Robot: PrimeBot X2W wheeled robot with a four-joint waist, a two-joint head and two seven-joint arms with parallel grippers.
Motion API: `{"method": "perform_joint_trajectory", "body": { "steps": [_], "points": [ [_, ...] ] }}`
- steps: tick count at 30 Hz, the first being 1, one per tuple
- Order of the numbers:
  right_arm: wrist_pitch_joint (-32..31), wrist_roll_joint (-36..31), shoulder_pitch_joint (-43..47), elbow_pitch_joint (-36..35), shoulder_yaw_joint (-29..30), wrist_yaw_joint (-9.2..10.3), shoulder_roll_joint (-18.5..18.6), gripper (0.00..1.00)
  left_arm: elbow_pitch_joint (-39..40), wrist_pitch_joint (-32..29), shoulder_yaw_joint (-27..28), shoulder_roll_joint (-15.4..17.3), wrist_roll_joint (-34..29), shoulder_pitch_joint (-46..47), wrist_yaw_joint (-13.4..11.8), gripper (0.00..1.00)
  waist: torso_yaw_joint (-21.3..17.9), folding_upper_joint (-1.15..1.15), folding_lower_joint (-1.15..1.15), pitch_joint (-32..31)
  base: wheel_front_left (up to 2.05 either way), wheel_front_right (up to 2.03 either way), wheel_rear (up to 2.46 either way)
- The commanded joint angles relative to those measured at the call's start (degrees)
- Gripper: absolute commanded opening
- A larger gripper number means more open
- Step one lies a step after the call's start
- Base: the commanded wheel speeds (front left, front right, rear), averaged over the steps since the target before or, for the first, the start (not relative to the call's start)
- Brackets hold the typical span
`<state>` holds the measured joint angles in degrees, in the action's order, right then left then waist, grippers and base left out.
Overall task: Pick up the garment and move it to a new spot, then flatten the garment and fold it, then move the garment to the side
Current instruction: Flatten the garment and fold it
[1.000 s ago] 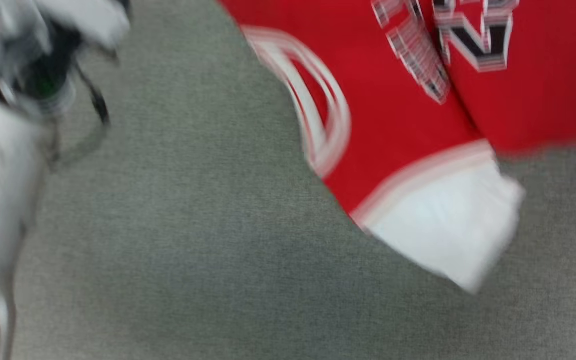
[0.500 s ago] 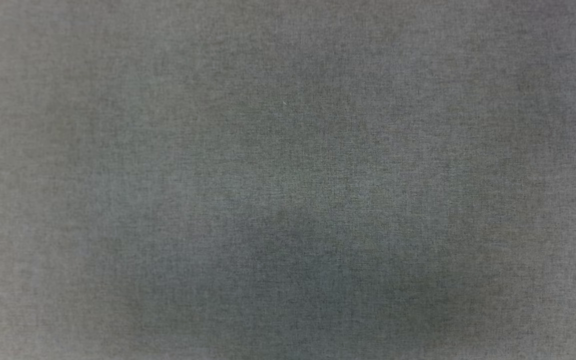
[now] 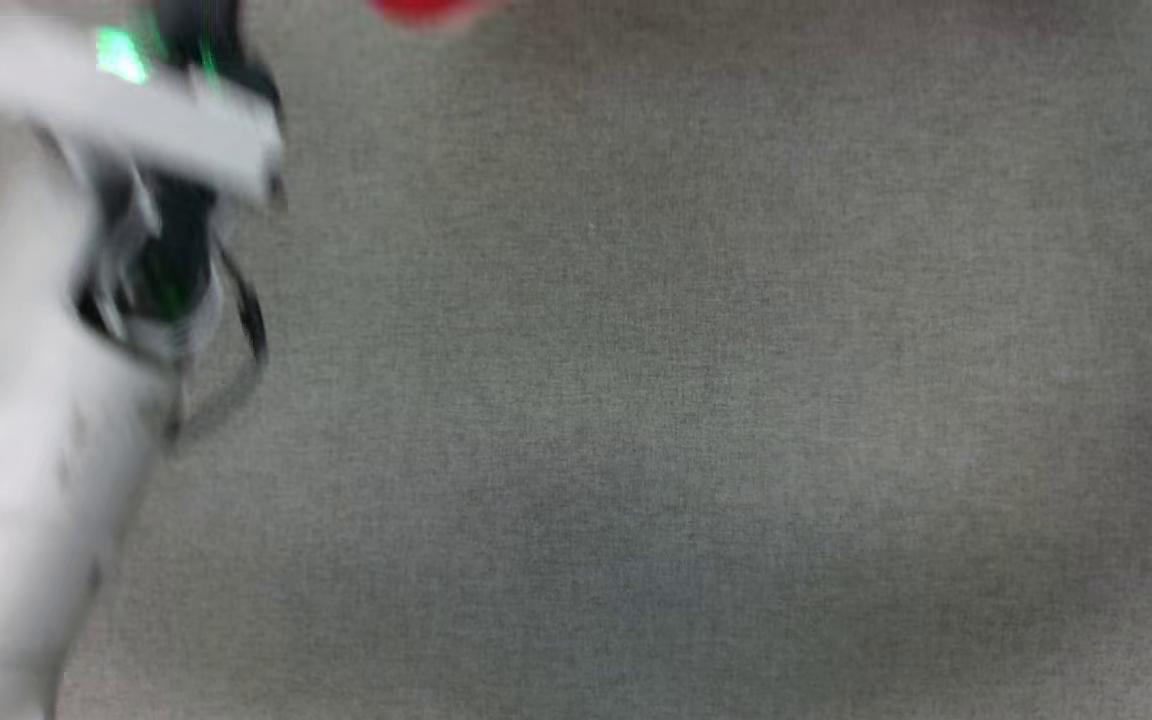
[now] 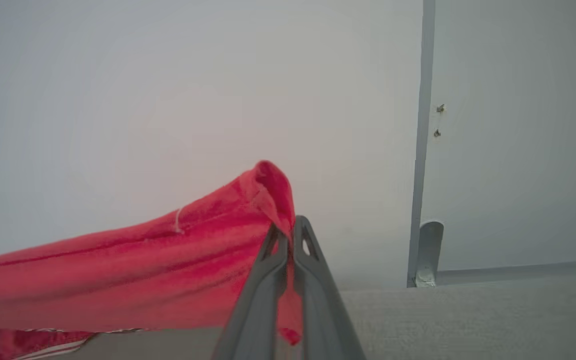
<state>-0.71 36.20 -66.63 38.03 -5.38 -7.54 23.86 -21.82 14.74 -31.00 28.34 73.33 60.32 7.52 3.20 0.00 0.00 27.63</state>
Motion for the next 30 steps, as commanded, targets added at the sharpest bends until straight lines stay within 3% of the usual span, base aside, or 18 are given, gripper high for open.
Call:
{"method": "perform_joint_trajectory", "body": {
  "steps": [1,7,13,22,30],
  "points": [
    [-1.0,2.7,5.6,-4.3,-1.3,0.07,2.7,0.00,2.6,0.3,-0.7,0.8,-1.1,-4.6,-0.1,0.00,0.1,0.00,0.00,-1.1,0.00,0.00,0.00],
    [-4.7,8.7,24.0,-17.8,-1.3,0.07,7.3,0.00,12.6,0.4,2.1,2.3,-2.0,-21.6,-0.1,0.00,-0.7,0.00,0.00,-3.5,0.00,0.00,0.00],
    [-7.9,9.8,36.1,-27.3,0.0,0.07,8.6,0.00,22.5,0.5,3.6,4.5,-3.7,-34.5,-0.1,0.00,-1.6,0.00,0.00,-5.8,0.00,0.00,0.00],
    [-14.3,9.4,52.8,-41.3,8.9,0.07,7.2,0.00,35.2,0.4,6.6,7.0,-7.8,-51.1,-0.1,0.00,-1.2,0.00,0.00,-9.1,0.00,0.00,0.00],
    [-19.8,8.5,65.8,-53.2,17.5,0.07,3.0,0.00,44.2,0.4,7.0,9.3,-11.2,-61.3,-0.9,0.00,-1.3,0.00,0.00,-10.3,0.00,0.00,0.00]
  ]
}}
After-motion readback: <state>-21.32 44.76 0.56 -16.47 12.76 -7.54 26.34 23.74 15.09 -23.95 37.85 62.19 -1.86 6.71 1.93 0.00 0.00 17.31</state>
